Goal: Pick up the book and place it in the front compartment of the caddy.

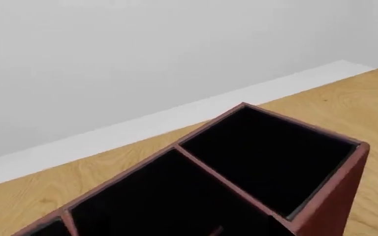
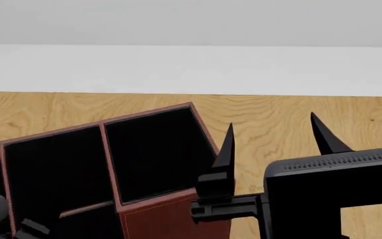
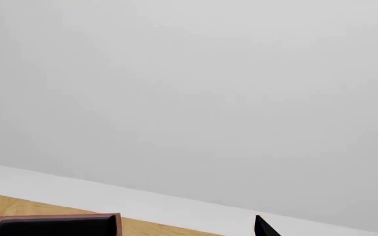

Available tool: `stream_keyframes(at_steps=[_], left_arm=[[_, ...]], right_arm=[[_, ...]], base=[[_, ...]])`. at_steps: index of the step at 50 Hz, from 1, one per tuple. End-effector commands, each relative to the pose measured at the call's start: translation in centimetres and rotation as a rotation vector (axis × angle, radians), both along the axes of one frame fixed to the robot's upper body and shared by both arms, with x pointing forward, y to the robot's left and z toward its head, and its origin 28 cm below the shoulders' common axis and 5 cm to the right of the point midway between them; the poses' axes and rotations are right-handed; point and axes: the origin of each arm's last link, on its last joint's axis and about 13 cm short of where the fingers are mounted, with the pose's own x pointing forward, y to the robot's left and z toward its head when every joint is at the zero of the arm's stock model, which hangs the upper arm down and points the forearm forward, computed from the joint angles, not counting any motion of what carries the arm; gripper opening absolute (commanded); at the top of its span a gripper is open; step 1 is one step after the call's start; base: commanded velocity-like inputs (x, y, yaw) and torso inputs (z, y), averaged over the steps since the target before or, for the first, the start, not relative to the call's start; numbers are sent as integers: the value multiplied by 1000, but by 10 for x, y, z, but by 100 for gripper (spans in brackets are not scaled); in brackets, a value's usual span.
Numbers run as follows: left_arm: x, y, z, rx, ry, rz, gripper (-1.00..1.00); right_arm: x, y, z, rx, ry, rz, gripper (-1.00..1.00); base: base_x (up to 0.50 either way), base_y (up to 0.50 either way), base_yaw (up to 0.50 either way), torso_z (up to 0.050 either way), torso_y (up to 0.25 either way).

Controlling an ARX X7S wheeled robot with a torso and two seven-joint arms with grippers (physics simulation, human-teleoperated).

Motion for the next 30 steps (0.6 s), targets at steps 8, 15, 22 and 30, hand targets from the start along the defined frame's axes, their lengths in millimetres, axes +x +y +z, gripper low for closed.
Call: stream_keyframes(at_steps=[8, 15, 22, 30], left_arm=[[-36, 11, 25, 57, 271, -265, 100], [-46, 13, 32, 117, 381, -366, 100], [-49, 15, 36, 226, 474, -447, 100], [-45, 18, 48, 348, 525, -520, 100]], right_arm=[[2, 2, 1, -5, -1, 4, 100], [2, 3, 3, -9, -1, 9, 100], [2, 5, 5, -11, -4, 16, 100], [3, 7, 5, -13, -1, 22, 100]], base=[[0, 0, 0, 0, 0], [0, 0, 0, 0, 0], [0, 0, 0, 0, 0], [0, 0, 0, 0, 0]])
